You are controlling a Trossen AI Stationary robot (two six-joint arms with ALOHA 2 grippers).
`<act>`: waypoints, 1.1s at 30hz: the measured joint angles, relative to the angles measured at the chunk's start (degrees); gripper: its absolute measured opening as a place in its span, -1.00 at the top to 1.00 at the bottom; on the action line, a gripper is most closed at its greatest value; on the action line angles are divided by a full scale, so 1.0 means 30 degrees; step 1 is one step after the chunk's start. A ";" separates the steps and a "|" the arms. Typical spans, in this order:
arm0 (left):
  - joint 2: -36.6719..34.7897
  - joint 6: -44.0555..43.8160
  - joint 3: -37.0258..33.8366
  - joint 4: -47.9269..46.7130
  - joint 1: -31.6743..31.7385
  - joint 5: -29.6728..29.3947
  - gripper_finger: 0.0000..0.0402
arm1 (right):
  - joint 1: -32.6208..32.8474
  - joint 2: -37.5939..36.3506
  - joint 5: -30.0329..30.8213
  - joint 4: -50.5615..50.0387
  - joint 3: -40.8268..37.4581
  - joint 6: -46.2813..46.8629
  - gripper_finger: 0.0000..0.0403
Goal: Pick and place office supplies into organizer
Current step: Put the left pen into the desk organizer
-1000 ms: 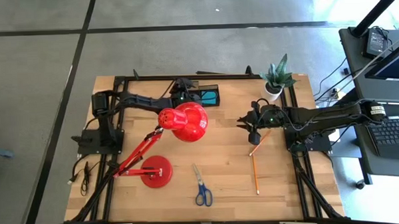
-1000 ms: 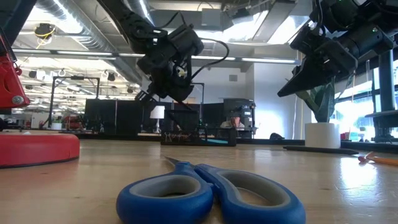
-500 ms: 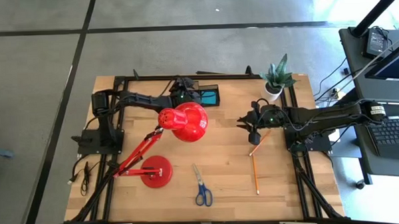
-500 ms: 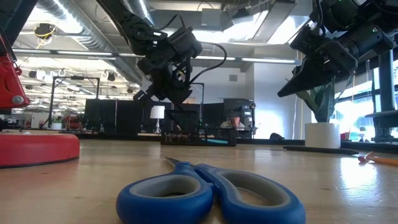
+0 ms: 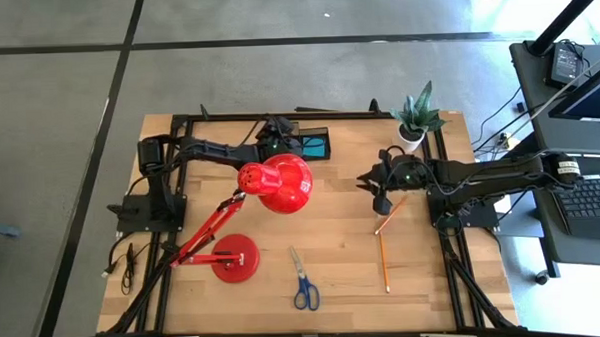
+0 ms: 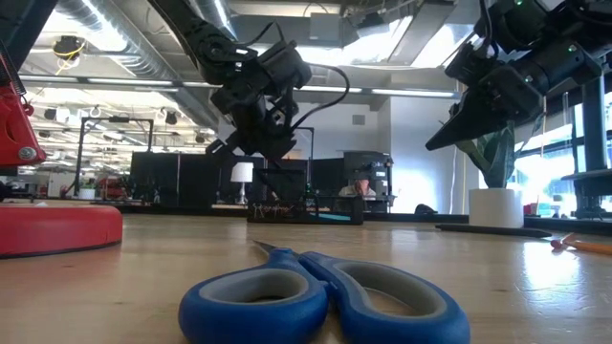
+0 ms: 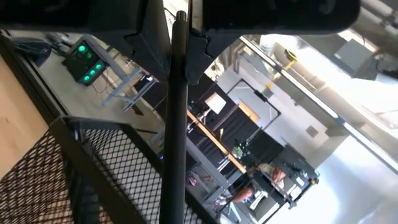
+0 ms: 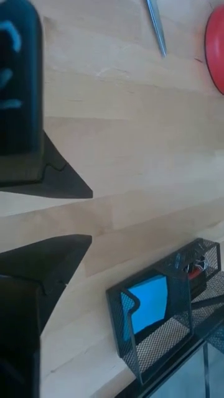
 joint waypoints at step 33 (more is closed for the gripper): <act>0.2052 0.2049 0.0051 0.1887 0.0226 0.0835 0.83 | -0.0019 0.0000 -0.0022 -0.0053 0.0000 0.0070 0.46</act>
